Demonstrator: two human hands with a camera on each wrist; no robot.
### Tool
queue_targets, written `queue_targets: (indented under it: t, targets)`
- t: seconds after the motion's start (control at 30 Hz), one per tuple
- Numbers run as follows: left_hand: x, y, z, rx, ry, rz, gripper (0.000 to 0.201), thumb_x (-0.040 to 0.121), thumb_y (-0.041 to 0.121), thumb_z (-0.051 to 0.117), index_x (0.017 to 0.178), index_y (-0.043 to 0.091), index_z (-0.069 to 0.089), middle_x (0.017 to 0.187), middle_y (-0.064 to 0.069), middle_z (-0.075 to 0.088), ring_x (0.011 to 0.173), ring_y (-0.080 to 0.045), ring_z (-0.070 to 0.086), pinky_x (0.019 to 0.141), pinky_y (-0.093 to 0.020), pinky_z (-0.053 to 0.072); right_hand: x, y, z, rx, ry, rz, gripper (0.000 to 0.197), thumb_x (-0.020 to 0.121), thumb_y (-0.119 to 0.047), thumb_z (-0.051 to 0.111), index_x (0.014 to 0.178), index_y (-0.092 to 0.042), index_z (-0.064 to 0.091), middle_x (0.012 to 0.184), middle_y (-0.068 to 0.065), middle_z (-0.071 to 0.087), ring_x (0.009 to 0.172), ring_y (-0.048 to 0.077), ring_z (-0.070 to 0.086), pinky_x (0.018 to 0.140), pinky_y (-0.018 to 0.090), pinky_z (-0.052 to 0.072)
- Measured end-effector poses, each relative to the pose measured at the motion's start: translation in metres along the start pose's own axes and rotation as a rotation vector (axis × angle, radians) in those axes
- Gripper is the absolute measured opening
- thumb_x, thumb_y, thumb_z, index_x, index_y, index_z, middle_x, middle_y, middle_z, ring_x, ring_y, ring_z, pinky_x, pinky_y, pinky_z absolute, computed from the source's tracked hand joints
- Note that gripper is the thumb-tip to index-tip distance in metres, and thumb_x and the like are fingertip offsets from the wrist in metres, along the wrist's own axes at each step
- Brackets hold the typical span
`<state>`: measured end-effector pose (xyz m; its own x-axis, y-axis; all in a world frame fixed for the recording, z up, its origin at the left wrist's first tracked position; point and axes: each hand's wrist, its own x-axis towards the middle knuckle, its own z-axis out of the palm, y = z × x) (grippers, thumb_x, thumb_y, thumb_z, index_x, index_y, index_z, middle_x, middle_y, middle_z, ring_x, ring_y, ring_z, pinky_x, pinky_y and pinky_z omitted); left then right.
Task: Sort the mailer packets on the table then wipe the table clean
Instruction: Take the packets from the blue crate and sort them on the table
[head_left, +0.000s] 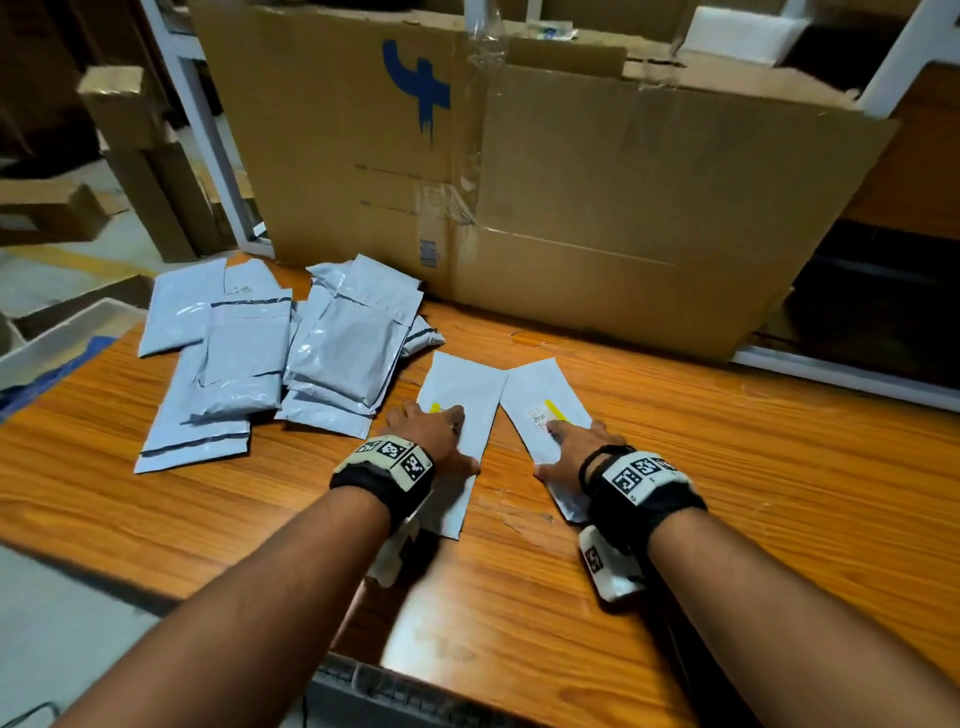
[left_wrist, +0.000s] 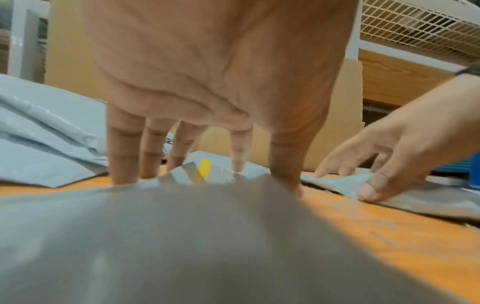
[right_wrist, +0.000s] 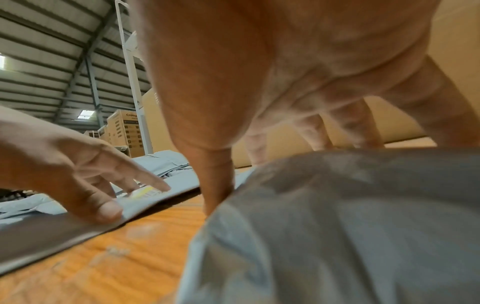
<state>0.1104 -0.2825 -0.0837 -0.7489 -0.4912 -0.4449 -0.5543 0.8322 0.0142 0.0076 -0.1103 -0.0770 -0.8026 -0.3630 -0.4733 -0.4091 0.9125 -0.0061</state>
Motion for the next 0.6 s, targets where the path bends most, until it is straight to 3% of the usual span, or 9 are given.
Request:
queue_targets:
  t: [0.07,0.17,0.23,0.3,0.43,0.6]
  targets:
    - [-0.003,0.005,-0.001,0.043,-0.017,-0.039,0.073,0.073,0.071,0.056,0.136,0.042,0.032,0.141,-0.022,0.040,0.129,-0.046,0.032,0.103,-0.055,0.033,0.004,0.006,0.004,0.012,0.009,-0.030,0.066,0.084,-0.059,0.056,0.143,-0.044,0.029,0.146,0.014,0.028,0.130,0.044,0.031,0.106,0.049,0.034]
    - [-0.008,0.010,-0.008,0.057,0.041,-0.009,0.037,0.089,0.037,0.056,0.126,0.032,0.050,0.130,-0.012,0.054,0.121,-0.035,0.046,0.096,-0.041,0.042,0.009,0.017,0.003,0.056,0.052,-0.078,0.051,0.090,-0.045,0.055,0.138,-0.043,0.039,0.141,0.011,0.036,0.127,0.041,0.033,0.105,0.046,0.035]
    - [-0.010,0.010,-0.011,0.029,0.080,-0.017,0.033,0.092,0.024,0.052,0.124,0.030,0.056,0.126,-0.010,0.057,0.119,-0.032,0.050,0.093,-0.037,0.044,0.011,0.023,0.001,0.066,0.080,-0.105,0.048,0.091,-0.037,0.055,0.137,-0.042,0.043,0.139,0.010,0.040,0.126,0.039,0.037,0.103,0.044,0.038]
    - [-0.007,0.009,-0.009,-0.066,0.116,-0.029,0.032,0.093,0.026,0.051,0.122,0.028,0.061,0.123,-0.012,0.059,0.114,-0.032,0.055,0.094,-0.037,0.048,0.012,0.029,-0.001,0.079,0.106,-0.136,0.046,0.088,-0.036,0.056,0.133,-0.042,0.047,0.137,0.009,0.046,0.123,0.036,0.044,0.100,0.042,0.043]
    - [-0.016,0.015,-0.011,-0.245,0.184,-0.011,0.030,0.094,0.039,0.054,0.106,0.016,0.070,0.108,-0.015,0.066,0.102,-0.033,0.062,0.079,-0.032,0.046,0.006,0.049,-0.006,0.136,0.163,-0.097,0.050,0.082,-0.042,0.056,0.131,-0.039,0.049,0.133,0.008,0.054,0.117,0.034,0.054,0.096,0.041,0.048]
    - [-0.029,0.032,-0.029,-0.366,0.287,0.120,0.030,0.095,0.036,0.053,0.111,0.018,0.071,0.112,-0.017,0.067,0.106,-0.033,0.061,0.085,-0.033,0.046,-0.007,0.077,-0.025,0.275,0.265,-0.021,0.050,0.084,-0.041,0.060,0.133,-0.038,0.051,0.135,0.004,0.055,0.118,0.029,0.055,0.097,0.035,0.047]
